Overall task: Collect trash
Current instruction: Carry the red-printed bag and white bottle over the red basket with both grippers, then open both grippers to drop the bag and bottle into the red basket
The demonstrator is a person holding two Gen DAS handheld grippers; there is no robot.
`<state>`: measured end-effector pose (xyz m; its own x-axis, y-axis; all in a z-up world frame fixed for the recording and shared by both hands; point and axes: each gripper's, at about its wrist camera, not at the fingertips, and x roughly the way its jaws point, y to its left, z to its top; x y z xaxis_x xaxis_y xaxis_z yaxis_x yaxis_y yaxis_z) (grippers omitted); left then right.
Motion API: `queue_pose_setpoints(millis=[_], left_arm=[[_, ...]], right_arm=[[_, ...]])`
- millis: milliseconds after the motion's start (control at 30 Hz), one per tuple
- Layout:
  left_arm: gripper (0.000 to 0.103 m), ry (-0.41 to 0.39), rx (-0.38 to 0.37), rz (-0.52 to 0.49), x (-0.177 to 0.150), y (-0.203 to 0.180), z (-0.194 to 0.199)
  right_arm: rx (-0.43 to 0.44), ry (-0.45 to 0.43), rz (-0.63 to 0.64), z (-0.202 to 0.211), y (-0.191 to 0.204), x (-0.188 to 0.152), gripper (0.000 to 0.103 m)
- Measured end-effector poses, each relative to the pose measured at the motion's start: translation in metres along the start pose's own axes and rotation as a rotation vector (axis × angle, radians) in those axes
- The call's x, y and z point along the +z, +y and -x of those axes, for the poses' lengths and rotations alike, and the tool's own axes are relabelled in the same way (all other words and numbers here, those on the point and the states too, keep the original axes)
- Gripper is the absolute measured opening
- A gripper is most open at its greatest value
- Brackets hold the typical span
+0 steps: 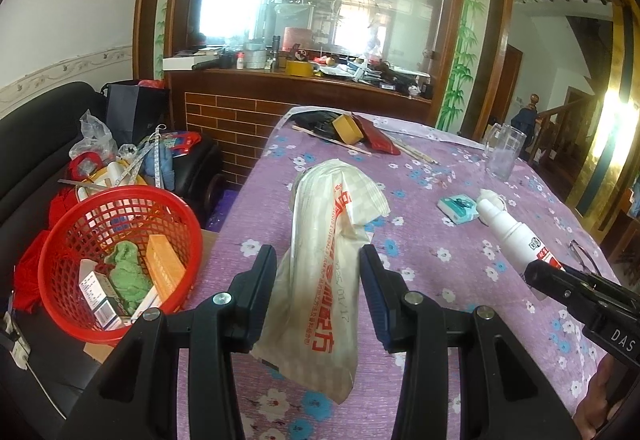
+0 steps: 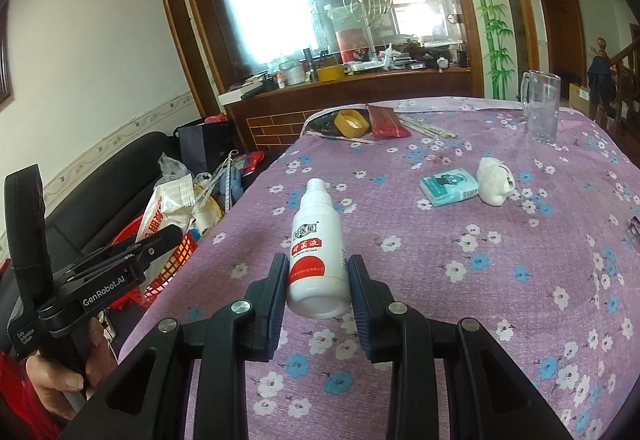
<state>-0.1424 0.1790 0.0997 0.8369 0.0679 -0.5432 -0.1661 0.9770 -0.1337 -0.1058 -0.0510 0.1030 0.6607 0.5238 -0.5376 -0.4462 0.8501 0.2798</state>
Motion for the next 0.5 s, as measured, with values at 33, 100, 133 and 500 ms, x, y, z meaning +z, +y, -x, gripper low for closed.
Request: queue_pose_setpoints(millis=[33, 100, 133, 500], left_arm=[[0.042, 0.000, 0.003, 0.003, 0.000, 0.002, 0.001], [0.042, 0.002, 0.005, 0.016, 0.002, 0.008, 0.003], [0.042, 0.002, 0.007, 0.022, 0.002, 0.012, 0.005], [0.042, 0.010, 0.120, 0.109, 0.006, 0.093, 0.018]], right_arm=[[0.004, 0.002, 0.004, -0.001, 0.002, 0.001, 0.033], [0.015, 0.010, 0.012, -0.003, 0.005, 0.003, 0.033], [0.022, 0.014, 0.014, -0.004, 0.007, 0.004, 0.033], [0.179, 0.101, 0.054, -0.033, 0.049, 0.025, 0.033]])
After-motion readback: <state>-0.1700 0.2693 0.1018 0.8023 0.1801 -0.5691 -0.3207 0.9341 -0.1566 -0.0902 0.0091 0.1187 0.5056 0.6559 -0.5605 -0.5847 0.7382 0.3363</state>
